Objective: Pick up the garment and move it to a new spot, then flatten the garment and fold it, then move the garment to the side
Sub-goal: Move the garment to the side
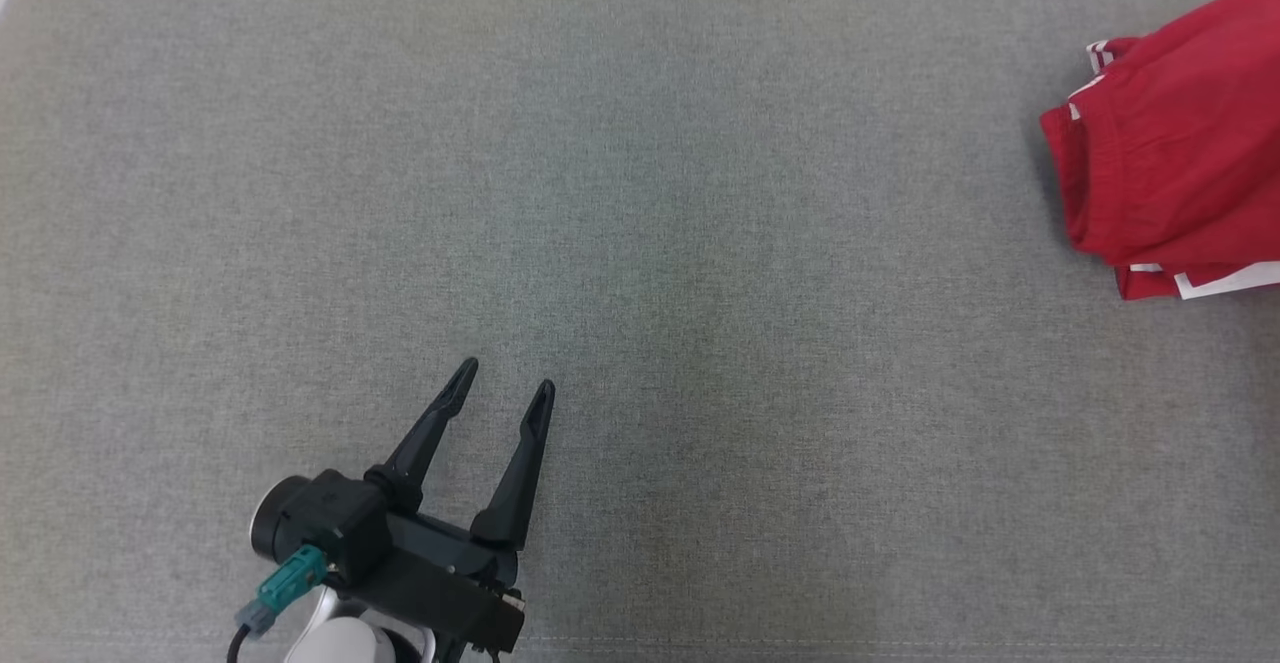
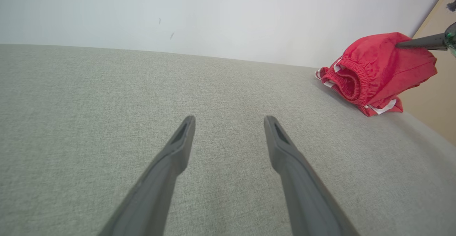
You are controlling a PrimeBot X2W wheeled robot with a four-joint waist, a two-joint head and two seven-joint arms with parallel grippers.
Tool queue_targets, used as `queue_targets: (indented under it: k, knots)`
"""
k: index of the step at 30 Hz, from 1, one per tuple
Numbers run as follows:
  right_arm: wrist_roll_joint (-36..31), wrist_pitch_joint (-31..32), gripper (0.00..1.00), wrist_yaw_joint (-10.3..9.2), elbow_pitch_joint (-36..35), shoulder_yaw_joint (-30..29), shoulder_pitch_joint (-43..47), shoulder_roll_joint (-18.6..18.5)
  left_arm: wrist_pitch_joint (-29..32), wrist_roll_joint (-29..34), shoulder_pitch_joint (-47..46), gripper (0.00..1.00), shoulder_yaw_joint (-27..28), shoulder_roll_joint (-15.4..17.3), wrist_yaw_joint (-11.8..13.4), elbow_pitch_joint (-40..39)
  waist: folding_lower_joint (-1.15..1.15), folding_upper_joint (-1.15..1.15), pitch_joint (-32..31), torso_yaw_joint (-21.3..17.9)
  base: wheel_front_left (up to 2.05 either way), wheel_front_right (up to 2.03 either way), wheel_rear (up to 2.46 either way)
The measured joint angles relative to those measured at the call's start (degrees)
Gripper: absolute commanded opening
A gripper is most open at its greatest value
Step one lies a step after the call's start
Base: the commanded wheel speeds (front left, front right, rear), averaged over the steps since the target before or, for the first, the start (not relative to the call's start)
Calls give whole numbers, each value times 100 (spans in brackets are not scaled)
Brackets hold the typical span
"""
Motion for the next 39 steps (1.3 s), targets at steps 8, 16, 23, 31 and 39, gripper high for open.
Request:
queue_targets:
  k: [8,16,23,31,39]
  knots:
    - [-557,-158,0,-238,353,263,-80,-2,0,0,-100,100,-2,-9,-1,13,0,0,198,22,0,0,0]
    - [-947,-428,31,-735,909,383,-126,54,0,0,-193,100,-13,-19,-5,26,1,0,289,65,0,0,0]
    - [-1192,-766,100,-1017,1168,430,-280,185,0,0,-274,100,-30,-12,-8,8,0,0,389,74,0,0,0]
    - [-1479,-1288,100,-1094,1618,560,-360,403,0,0,-399,100,-29,-2,-8,71,1,0,464,85,0,0,0]
    - [-1664,-1779,100,-1115,1904,644,-403,670,0,-8,-402,100,-15,-10,-24,238,0,0,240,33,0,0,0]
